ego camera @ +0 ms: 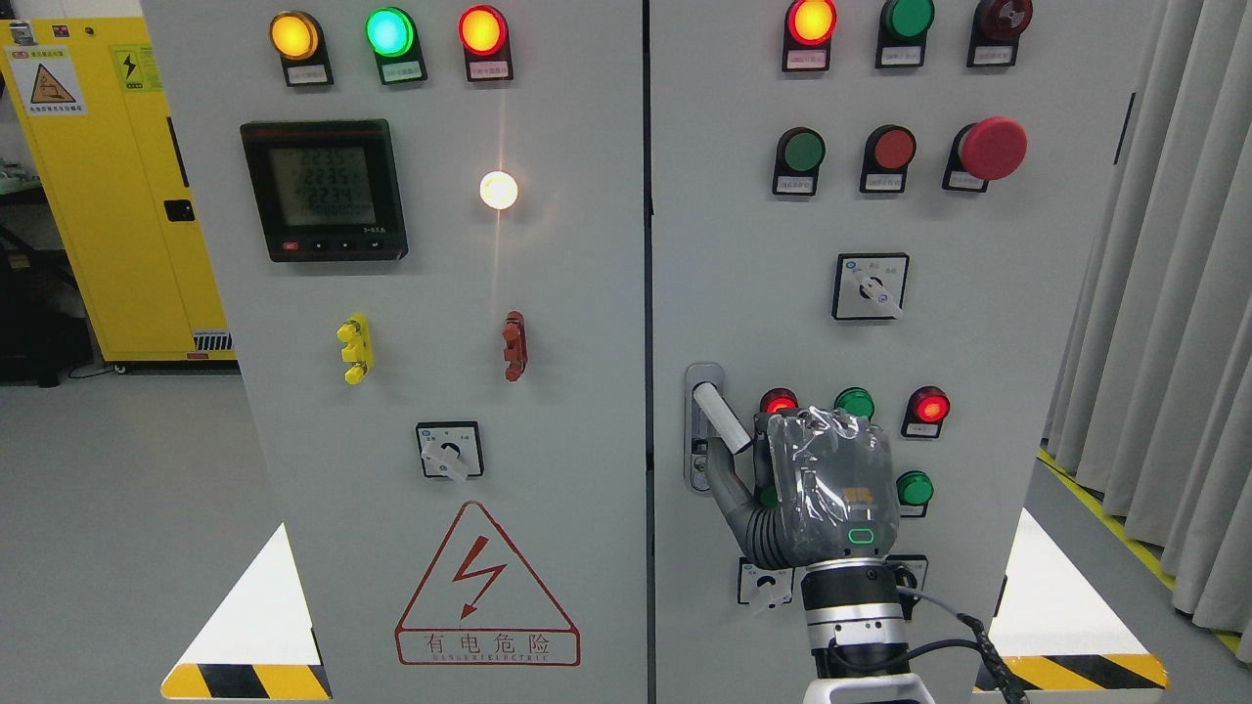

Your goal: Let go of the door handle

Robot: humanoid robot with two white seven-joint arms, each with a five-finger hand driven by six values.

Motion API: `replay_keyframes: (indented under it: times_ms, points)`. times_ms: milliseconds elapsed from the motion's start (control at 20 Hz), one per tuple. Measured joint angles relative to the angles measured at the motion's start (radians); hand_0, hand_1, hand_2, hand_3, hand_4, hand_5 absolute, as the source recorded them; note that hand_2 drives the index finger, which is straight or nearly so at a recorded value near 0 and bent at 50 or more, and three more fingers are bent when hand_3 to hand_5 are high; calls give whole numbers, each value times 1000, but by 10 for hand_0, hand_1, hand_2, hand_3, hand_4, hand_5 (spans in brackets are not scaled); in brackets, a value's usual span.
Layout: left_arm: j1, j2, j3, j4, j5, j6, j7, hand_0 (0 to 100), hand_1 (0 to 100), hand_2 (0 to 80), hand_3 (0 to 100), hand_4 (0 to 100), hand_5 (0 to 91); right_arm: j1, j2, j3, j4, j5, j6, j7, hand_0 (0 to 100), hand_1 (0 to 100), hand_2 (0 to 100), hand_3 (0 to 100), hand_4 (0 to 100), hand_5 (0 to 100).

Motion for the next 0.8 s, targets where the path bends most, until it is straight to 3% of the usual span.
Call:
replay_keyframes:
  times_ms: [801]
  points:
    - [0, 0, 0, 0, 0, 0, 0, 120, 556, 0, 0, 0, 0, -4, -4, -7, -6, 0, -2, 8, 602, 474, 938, 1000, 1000, 1000]
